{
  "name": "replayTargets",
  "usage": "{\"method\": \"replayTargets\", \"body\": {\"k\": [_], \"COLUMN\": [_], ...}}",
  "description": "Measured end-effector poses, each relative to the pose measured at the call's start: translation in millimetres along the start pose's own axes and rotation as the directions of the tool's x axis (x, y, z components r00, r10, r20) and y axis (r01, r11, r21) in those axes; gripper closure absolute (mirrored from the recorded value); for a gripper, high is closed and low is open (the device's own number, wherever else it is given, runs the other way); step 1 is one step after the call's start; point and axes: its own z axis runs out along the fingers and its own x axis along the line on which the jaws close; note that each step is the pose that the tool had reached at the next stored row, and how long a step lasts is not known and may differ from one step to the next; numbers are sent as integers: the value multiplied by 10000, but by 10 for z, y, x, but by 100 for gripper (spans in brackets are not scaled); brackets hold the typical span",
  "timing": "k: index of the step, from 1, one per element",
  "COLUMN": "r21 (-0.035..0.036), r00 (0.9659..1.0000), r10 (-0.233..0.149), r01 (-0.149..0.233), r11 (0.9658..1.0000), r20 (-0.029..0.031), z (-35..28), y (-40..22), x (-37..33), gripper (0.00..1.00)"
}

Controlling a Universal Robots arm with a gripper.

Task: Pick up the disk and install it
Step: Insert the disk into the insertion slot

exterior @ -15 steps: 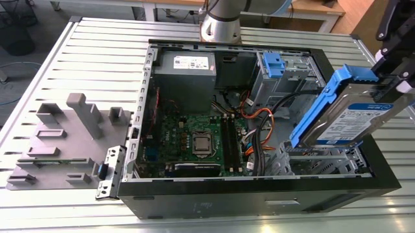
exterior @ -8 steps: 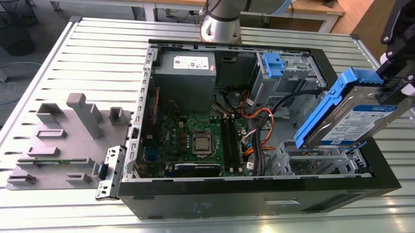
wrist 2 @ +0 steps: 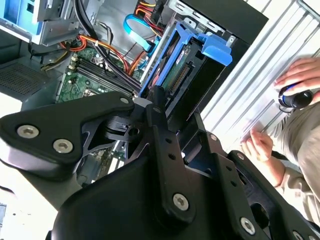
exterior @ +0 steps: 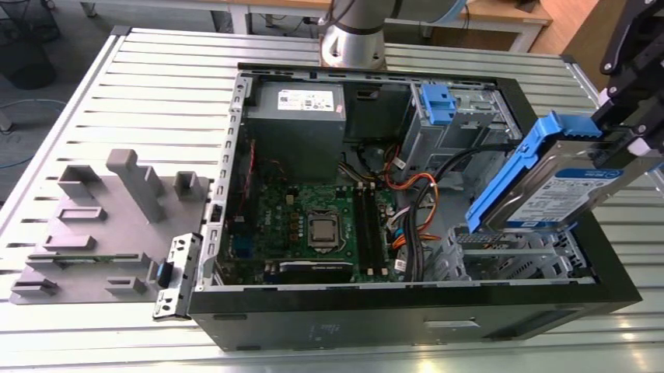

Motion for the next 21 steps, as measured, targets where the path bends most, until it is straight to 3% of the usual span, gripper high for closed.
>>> {"method": "replayTargets", "body": {"k": [4,21], "r21": [-2,-5], "r00": [10000,9999], "r10": [-39,-142], "r01": [39,142], "r11": [10000,9999], "r20": [11,11], "z": [53,121], "y": [0,8], "x": [2,22], "gripper": [65,65]}}
